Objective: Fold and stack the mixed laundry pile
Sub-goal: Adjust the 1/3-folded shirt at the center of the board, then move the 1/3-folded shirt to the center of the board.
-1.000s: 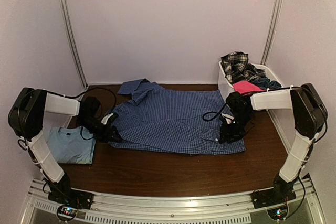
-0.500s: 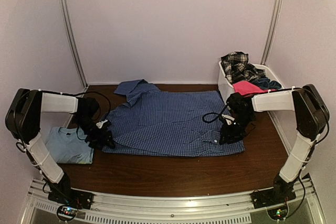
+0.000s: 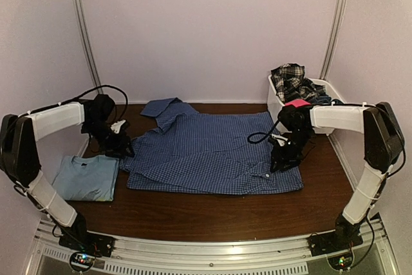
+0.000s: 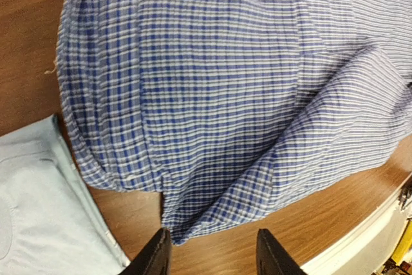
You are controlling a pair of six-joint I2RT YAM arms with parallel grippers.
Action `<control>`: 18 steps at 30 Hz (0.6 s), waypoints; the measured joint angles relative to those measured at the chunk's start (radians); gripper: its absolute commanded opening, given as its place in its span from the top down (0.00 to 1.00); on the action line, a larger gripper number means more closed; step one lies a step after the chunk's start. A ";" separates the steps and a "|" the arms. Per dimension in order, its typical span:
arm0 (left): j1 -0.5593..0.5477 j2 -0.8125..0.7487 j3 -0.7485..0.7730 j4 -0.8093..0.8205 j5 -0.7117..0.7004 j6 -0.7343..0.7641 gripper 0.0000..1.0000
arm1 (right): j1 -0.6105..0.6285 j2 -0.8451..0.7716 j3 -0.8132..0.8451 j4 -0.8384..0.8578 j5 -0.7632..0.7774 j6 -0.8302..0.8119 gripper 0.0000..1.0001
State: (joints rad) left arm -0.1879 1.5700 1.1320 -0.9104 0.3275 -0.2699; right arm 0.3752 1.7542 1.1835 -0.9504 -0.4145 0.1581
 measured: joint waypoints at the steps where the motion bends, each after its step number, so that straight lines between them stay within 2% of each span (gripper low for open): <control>1: -0.004 0.001 0.005 0.009 0.027 0.000 0.54 | 0.000 0.000 0.018 0.002 -0.002 0.000 0.53; 5: -0.053 0.005 0.019 0.057 0.097 -0.003 0.56 | 0.000 0.006 0.051 0.016 -0.011 -0.002 0.53; 10: -0.130 0.063 0.019 0.152 0.121 -0.039 0.60 | 0.000 0.087 0.063 0.066 -0.040 -0.002 0.54; 13: -0.141 0.124 -0.012 0.208 0.115 -0.061 0.64 | 0.000 0.134 0.041 0.097 -0.052 -0.002 0.54; 18: -0.139 0.188 -0.143 0.262 0.089 -0.104 0.68 | 0.000 0.095 -0.021 0.146 -0.070 0.001 0.55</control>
State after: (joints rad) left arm -0.3271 1.7580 0.9890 -0.6483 0.4164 -0.3740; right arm 0.3752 1.8496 1.1622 -0.8047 -0.4843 0.1589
